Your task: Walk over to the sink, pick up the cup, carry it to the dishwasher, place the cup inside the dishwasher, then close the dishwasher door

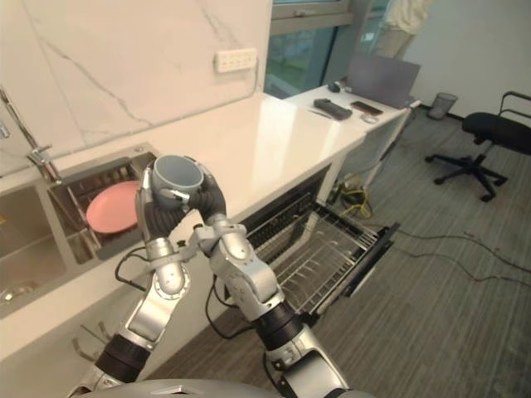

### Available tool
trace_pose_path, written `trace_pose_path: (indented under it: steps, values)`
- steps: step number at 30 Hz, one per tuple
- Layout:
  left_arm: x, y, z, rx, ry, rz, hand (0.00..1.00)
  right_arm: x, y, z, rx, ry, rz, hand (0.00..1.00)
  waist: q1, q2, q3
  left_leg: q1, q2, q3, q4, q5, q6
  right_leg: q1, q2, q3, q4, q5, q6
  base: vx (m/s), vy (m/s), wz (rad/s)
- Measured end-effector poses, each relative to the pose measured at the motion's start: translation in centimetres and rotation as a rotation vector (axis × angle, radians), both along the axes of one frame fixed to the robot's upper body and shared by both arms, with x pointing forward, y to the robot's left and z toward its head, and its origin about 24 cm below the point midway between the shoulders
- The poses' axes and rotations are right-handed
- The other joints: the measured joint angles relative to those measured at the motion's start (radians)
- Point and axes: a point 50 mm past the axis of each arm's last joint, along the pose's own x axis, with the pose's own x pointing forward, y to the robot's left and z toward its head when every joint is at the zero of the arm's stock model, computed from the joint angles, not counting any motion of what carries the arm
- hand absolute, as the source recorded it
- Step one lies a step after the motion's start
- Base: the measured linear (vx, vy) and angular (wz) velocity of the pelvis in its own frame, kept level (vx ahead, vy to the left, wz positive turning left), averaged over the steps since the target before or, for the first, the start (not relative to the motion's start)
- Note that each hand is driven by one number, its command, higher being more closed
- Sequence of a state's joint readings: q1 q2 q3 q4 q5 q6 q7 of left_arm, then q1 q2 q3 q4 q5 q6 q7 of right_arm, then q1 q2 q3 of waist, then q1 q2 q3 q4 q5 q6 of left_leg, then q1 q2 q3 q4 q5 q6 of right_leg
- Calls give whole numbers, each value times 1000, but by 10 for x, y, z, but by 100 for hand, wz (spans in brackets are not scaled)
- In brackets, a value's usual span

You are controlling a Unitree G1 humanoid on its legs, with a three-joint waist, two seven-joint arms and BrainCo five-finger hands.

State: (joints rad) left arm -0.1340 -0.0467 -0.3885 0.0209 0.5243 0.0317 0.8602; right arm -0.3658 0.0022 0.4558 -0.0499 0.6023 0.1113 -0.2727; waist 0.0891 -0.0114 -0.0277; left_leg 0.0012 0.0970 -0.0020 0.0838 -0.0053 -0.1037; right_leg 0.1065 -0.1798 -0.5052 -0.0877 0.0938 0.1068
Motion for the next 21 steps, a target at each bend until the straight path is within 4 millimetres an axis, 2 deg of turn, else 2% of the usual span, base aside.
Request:
trace_pose_path:
  steps: [12,13,16,18,21]
  values:
    - [-1,-2,2,-9,-26,-13,100,1,-2,0,85,-5,-13,100,1,3,-2,-2,0,0,-1,0,0,0,-2,-6,0,0,0,0,0,0]
    - [-1,-2,2,-10,-29,-15,0,1,-2,1,89,-9,-15,100,1,3,-2,-2,0,0,-1,0,0,0,-2,-6,0,0,0,0,0,0]
    - [-2,-5,2,-10,-35,-32,0,2,-4,3,108,-22,-31,100,2,3,-2,-2,0,1,-1,0,0,0,-2,-6,0,0,0,0,0,0]
    - [-6,-14,3,-5,-45,-79,0,5,-9,9,148,-37,-84,100,8,3,-2,-2,0,3,-1,0,0,-1,-2,-5,0,0,0,0,0,0]
    - [-7,-15,4,-10,-64,-90,0,8,-12,16,194,-53,-102,100,5,4,-3,0,1,5,-2,0,0,-1,-1,-3,0,0,0,0,0,0]
